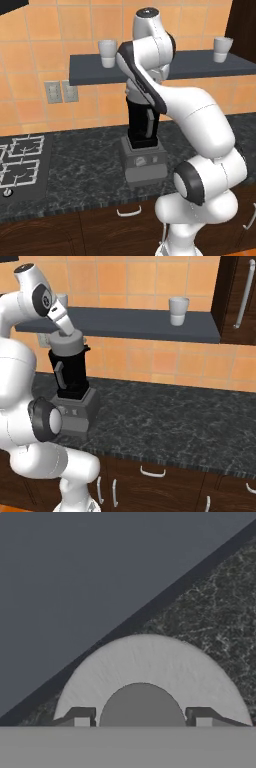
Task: Close the lid blender by securely placing the lid on top.
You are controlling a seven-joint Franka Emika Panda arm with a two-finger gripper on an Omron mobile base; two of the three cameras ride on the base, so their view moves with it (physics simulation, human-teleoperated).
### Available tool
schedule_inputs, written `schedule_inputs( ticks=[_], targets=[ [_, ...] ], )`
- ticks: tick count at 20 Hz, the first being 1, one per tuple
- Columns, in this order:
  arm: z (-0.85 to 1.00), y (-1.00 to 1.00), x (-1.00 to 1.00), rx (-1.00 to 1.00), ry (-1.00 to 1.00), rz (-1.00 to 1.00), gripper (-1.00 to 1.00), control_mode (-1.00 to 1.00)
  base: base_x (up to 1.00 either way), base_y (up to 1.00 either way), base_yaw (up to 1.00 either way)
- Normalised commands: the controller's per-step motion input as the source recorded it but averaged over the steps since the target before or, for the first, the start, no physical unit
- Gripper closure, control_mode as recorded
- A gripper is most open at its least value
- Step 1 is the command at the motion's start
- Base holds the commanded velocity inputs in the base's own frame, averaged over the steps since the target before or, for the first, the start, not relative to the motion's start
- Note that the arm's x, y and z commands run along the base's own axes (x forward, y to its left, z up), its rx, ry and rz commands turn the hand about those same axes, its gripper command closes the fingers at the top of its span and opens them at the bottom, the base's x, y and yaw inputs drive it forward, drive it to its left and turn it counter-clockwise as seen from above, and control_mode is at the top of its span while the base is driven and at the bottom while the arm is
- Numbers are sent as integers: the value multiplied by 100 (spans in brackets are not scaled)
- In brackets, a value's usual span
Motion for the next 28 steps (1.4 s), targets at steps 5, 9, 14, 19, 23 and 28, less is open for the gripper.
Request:
schedule_inputs(
  ticks=[5, 9, 14, 19, 23, 28],
  targets=[
    [-23, 0, -6, 0, 0, 1, 100, -100, 0, 0, 0],
    [0, 0, 0, 0, 0, 0, 100, -100, 0, 0, 0],
    [41, 0, -24, 2, 4, 0, 100, -100, 0, 0, 0],
    [16, 0, -4, 0, 4, 0, 100, -100, 0, 0, 0],
    [-21, -1, -29, -8, 0, 2, 100, -100, 0, 0, 0],
    [-29, -22, -22, -15, 0, 0, 100, -100, 0, 0, 0]
  ],
)
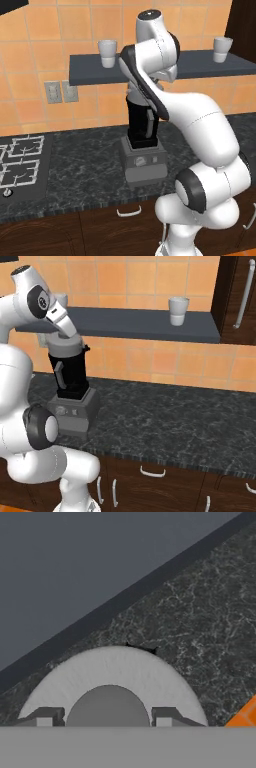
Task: Close the lid blender by securely placing the lid on top.
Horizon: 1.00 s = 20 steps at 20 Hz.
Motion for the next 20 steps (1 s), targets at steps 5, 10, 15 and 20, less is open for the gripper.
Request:
schedule_inputs(
  ticks=[5, 10, 15, 20],
  targets=[
    [0, -12, 0, -1, 0, 0, 100, -100, 0, 0, 0],
    [25, 12, 6, 0, 0, 0, 100, -100, 0, 0, 0],
    [-7, 2, -2, 0, 1, 0, 100, -100, 0, 0, 0],
    [-7, 1, -4, 0, -1, 0, -100, -100, 0, 0, 0]
  ],
)
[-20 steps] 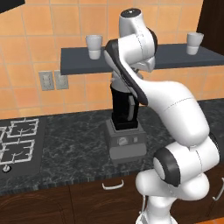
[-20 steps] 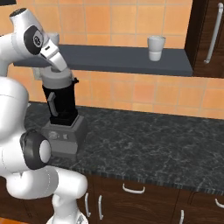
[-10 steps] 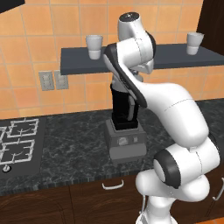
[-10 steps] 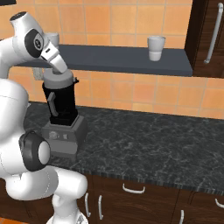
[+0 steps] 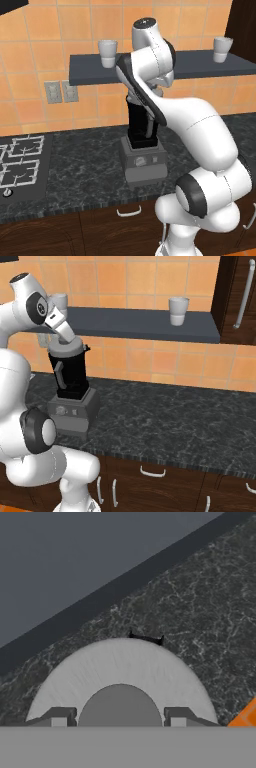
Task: Close the lid blender by securely placing the lid on top.
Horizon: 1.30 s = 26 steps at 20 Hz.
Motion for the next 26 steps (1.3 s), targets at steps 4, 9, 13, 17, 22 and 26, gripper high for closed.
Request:
schedule_inputs(
  ticks=[4, 9, 13, 17, 22, 26],
  targets=[
    [36, 2, -5, 0, -14, 0, -100, -100, 0, 0, 0],
    [35, -5, -25, 1, -24, 0, -100, -100, 0, 0, 0],
    [26, -67, -86, 11, -37, 0, -100, -100, 0, 0, 0],
    [-17, -100, -100, 8, -31, 0, -100, -100, 0, 0, 0],
    [-66, -100, -100, 1, -23, 0, -100, -100, 0, 0, 0],
    [-68, -100, -100, 0, -19, 0, -100, -100, 0, 0, 0]
  ],
)
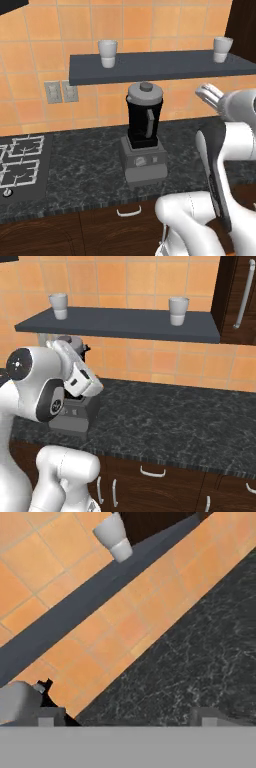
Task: Close the lid blender by securely placing the lid on top.
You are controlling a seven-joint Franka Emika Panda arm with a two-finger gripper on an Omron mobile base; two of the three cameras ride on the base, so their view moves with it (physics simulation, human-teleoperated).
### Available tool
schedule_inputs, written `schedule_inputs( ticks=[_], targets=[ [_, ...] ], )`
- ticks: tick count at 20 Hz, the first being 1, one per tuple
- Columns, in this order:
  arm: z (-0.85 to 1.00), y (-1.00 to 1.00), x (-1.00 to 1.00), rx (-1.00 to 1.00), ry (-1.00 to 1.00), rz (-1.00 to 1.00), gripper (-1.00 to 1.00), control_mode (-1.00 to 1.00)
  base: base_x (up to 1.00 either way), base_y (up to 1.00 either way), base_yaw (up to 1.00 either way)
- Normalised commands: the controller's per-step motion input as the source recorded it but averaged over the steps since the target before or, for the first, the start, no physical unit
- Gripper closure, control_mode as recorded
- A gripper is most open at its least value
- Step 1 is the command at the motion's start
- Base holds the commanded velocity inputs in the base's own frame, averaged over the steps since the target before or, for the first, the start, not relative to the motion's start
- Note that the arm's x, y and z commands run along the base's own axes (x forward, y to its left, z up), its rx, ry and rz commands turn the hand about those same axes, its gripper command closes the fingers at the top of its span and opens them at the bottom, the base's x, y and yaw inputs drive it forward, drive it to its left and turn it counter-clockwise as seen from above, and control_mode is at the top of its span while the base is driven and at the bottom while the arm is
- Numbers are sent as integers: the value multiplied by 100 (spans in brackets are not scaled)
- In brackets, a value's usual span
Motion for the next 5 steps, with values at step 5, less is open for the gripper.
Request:
schedule_inputs(
  ticks=[5],
  targets=[
    [-45, -100, -100, 10, -22, 0, -100, -100, 0, 0, 0]
  ],
)
